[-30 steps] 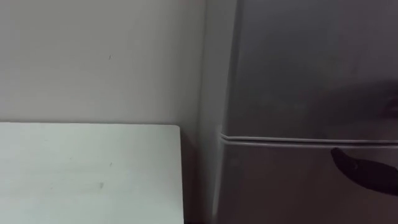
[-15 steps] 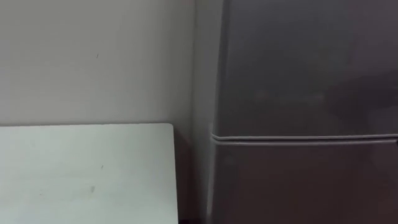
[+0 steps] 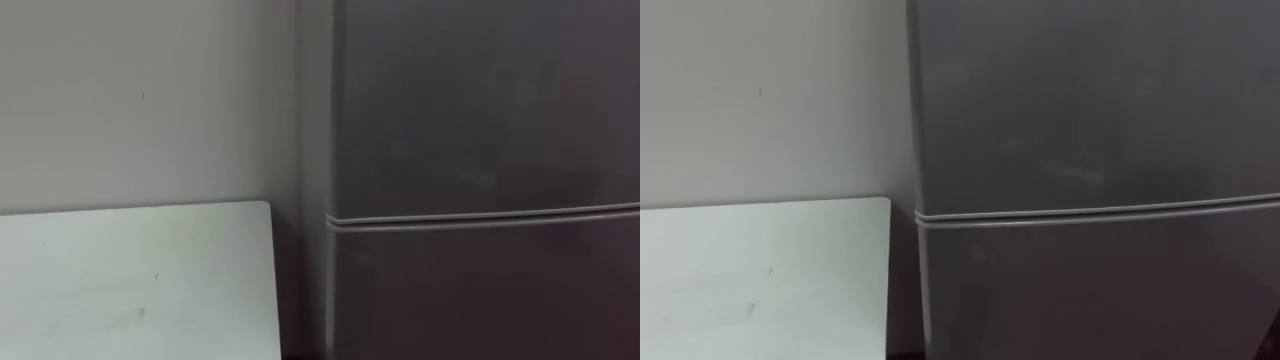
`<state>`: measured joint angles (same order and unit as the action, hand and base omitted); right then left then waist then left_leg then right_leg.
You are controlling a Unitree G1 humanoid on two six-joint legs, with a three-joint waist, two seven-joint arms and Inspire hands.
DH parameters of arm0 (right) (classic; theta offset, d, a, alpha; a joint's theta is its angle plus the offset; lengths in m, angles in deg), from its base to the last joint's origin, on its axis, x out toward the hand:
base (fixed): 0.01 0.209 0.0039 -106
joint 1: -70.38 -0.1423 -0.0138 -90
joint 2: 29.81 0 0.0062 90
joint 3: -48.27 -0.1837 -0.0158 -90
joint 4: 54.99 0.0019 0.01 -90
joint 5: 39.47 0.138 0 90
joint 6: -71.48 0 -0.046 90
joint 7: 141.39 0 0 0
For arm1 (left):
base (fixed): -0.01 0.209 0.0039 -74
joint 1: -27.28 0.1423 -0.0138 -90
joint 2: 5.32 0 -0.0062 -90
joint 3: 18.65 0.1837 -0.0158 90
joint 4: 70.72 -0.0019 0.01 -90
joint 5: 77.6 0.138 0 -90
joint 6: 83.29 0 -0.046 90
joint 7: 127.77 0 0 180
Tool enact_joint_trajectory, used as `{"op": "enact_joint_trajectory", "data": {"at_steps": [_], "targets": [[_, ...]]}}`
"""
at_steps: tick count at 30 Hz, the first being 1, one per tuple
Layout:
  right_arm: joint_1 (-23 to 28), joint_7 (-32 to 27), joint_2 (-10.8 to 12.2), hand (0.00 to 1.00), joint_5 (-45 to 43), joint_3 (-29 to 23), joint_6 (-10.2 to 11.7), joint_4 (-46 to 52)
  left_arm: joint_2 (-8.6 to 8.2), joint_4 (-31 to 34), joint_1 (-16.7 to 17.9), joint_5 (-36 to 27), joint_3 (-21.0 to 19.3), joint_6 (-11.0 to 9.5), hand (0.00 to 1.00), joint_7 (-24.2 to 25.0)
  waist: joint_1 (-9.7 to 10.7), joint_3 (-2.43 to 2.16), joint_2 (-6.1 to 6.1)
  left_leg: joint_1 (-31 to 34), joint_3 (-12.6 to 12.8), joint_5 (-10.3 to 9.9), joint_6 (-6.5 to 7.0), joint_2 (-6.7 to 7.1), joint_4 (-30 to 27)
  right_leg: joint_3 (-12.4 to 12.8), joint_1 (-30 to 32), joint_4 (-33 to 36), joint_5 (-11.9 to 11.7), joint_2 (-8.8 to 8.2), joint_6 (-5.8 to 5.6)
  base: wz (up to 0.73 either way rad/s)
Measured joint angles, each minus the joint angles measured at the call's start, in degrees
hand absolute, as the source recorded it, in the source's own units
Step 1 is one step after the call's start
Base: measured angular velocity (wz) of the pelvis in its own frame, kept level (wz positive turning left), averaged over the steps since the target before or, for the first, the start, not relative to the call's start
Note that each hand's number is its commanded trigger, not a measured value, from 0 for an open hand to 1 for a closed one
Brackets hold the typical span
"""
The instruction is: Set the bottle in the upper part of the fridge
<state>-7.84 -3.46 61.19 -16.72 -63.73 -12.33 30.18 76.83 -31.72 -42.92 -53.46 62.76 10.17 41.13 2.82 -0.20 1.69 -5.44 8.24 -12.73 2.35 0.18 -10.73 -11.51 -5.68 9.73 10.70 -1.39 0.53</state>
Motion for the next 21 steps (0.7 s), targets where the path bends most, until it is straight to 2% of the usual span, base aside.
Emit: {"op": "enact_joint_trajectory", "data": {"at_steps": [5, 7, 9, 12, 17, 21], "targets": [[1.37, -1.72, 1.07, 0.0, -0.89, 2.67, 0.25, -7.01, -0.07, -0.17, -0.14, -1.28, 0.37, -0.1, 0.0, -2.08, -0.03, -0.01, -0.6, -0.08, 0.53, 0.0, 0.0, -0.03, 0.24, 0.51, 0.15, 0.18, 0.0, 0.23, 0.0, -0.05], [1.48, -2.88, 2.77, 0.0, -0.8, 4.08, 0.15, -11.42, -0.09, -0.86, -0.18, -2.91, 1.11, -0.16, 0.0, -3.23, 0.02, 0.01, -0.76, 0.02, 0.64, -0.01, -0.01, -0.05, 0.44, 0.61, 0.32, 0.07, 0.0, 0.4, 0.0, 0.0], [1.75, -3.34, 4.21, 0.0, -0.79, 4.36, 0.14, -12.54, -0.17, -0.88, -0.07, -4.26, 1.9, -0.28, 0.0, -3.44, 0.02, 0.0, -1.02, 0.05, 0.71, 0.01, 0.0, -0.01, 0.76, 0.7, 0.55, 0.08, 0.0, 0.43, 0.0, -0.02], [2.2, -3.32, 4.5, 0.0, -0.52, 5.66, 0.14, -12.83, -0.29, -0.87, 0.24, -4.45, 1.97, -0.36, 0.0, -3.45, 0.07, 0.0, -1.15, -0.07, 0.91, 0.02, 0.0, -0.01, 1.0, 0.77, 0.6, 0.04, 0.0, 0.43, -0.01, -0.03], [3.3, 0.43, 4.34, 0.0, -0.38, 8.17, 0.42, -18.21, -0.31, -0.54, 0.7, -4.61, 2.06, -1.31, 0.0, -3.45, 0.09, -0.1, -0.59, -0.29, 0.89, 0.01, 0.0, -0.02, 1.0, 0.54, 0.01, -0.12, 0.0, 0.38, -0.01, 0.02], [3.43, 5.97, 4.72, 0.0, -0.79, 9.48, -0.32, -30.02, -0.79, -0.86, 1.17, -4.91, 1.94, -1.29, 0.0, -3.44, -0.12, -0.09, -0.85, -0.89, 0.87, -0.05, 0.04, -0.01, 1.13, 0.62, -0.36, -0.17, 0.06, 0.37, -0.09, 0.0]]}}
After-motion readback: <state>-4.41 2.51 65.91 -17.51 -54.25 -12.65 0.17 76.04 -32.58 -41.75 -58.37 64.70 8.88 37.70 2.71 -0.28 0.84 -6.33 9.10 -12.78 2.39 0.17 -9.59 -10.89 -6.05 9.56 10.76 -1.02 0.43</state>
